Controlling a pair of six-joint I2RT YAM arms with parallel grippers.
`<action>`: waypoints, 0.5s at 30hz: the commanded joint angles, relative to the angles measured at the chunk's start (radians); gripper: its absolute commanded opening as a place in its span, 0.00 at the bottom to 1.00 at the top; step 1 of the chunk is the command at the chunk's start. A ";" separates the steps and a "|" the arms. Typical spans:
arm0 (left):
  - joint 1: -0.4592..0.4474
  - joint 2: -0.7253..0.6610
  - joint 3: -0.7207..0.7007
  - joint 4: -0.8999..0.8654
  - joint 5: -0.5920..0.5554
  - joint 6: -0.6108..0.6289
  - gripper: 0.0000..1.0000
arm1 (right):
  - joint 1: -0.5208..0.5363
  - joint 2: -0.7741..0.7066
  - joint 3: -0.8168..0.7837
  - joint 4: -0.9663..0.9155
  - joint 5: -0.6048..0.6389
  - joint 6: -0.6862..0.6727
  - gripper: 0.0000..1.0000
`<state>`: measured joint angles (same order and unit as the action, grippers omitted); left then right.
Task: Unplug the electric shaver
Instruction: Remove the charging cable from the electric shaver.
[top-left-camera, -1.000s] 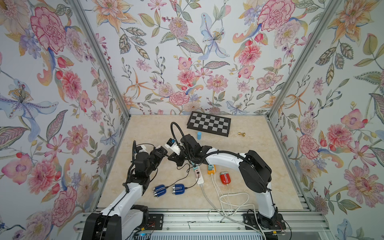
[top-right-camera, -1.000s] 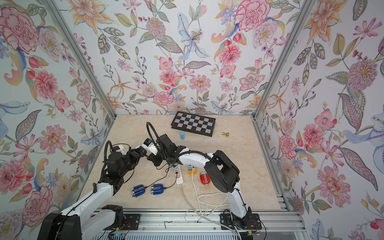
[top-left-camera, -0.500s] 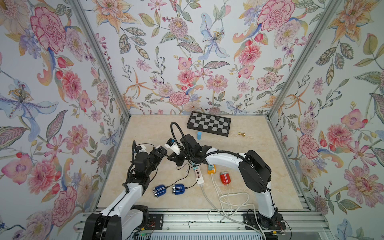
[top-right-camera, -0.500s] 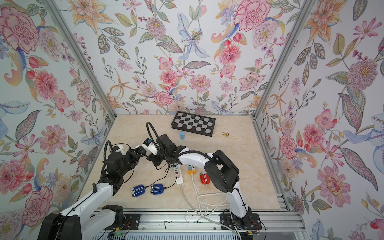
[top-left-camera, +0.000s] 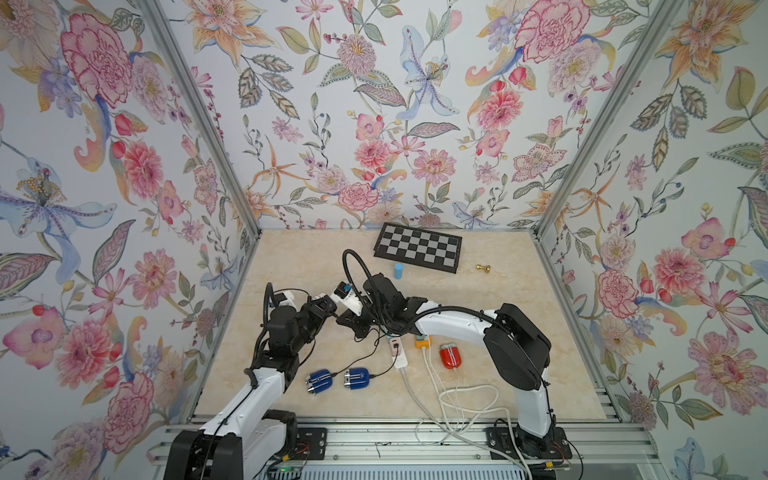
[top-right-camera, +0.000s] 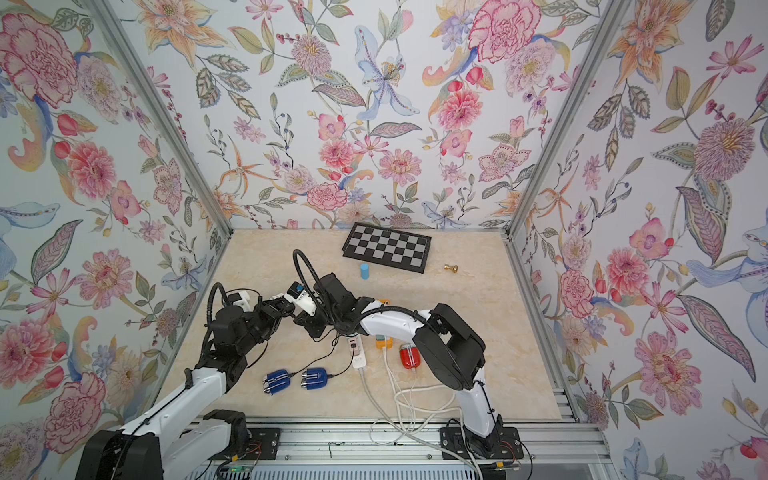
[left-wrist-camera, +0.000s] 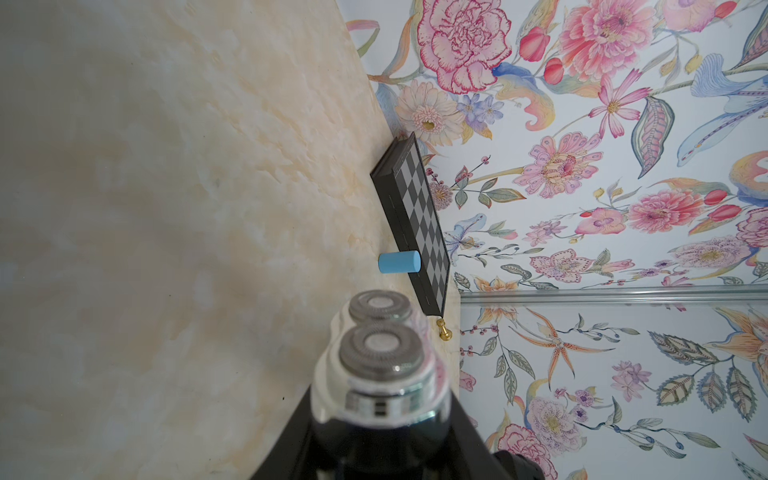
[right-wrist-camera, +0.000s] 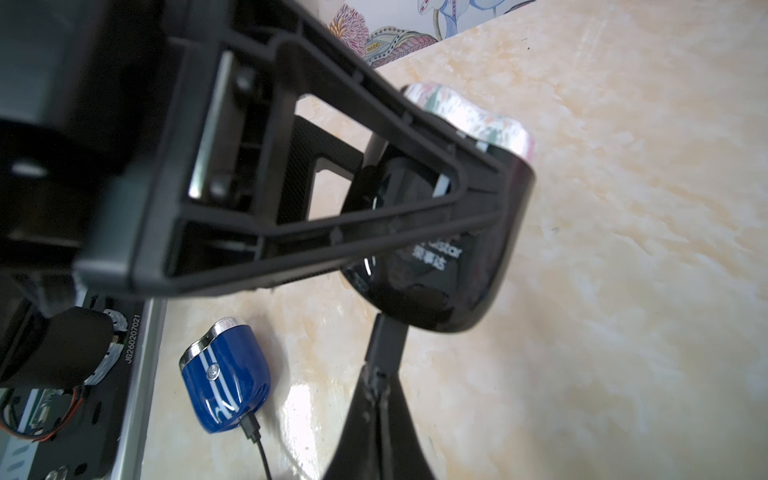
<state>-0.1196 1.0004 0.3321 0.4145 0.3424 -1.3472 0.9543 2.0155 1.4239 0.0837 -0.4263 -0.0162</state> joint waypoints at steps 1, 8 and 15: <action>0.036 -0.029 0.005 0.065 -0.106 0.008 0.00 | -0.045 0.033 0.000 -0.077 -0.015 0.041 0.00; 0.041 -0.010 0.004 0.065 -0.115 0.017 0.00 | 0.058 -0.035 -0.023 -0.083 -0.045 -0.019 0.00; 0.052 -0.003 0.001 0.060 -0.104 0.023 0.00 | 0.069 -0.088 -0.094 -0.059 -0.021 -0.034 0.00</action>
<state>-0.1123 0.9943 0.3275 0.4065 0.3489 -1.3449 1.0019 1.9728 1.3697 0.0891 -0.3889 -0.0246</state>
